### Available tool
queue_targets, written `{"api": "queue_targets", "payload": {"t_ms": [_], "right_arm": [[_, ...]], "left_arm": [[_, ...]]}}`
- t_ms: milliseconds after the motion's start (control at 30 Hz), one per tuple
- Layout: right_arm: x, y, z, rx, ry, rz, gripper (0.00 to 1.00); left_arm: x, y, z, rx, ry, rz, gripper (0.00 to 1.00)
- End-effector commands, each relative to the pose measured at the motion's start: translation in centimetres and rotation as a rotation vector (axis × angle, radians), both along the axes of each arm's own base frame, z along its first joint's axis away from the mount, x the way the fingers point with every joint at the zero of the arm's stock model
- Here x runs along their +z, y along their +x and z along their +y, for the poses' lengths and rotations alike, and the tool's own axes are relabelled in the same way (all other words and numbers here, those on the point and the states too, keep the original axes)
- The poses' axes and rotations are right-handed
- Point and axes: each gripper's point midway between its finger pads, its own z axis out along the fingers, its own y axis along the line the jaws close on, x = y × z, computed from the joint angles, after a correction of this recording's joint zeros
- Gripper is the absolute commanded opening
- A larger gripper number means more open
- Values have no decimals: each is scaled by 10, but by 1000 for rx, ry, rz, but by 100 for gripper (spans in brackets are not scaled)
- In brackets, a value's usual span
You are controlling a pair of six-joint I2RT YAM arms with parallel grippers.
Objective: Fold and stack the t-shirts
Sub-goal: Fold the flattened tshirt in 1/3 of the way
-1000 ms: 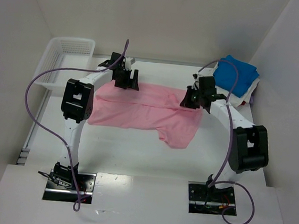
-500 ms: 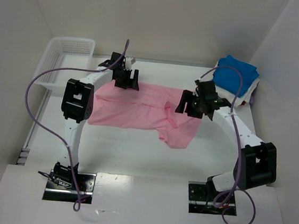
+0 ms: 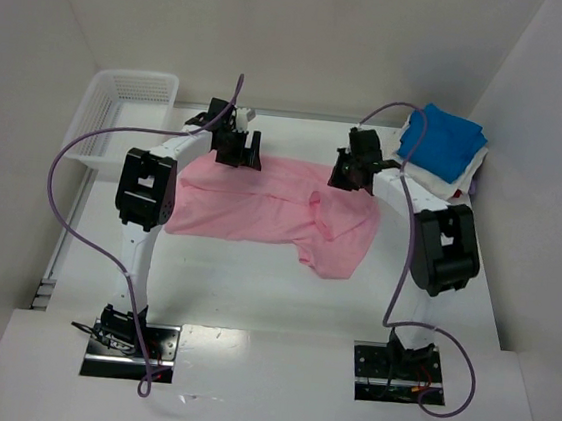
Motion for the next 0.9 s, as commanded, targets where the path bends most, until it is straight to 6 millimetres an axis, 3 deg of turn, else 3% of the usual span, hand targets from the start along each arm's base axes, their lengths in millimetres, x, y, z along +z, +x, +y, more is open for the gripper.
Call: {"api": "queue_targets", "payload": {"t_ms": [0,67,233,433,700,800,867], "right_arm": [[13,24,24,26,-30,-75,0],[10,19,36,51,-33,-63,0],[-11,-15,61,140,-49,1,0],[-31,-56,57,159,-73,97,0],[-32,-84,41,143,-105,141,0],[-24,-89,46,166,-73,136,0],[-6,-86,51,180,-42,107,2]], "left_arm": [[-23,-12,1,-24,27,56,92],[-26,-14,2,-31,33,60,92],[-36,-17,4,-26,46,84,93],[-35,-16,6,-20,55,86,93],[-35,-16,8,-23,67,81,93],[-33,-16,9,-18,74,79,93],[-28,-15,9,-17,72,70,93]]}}
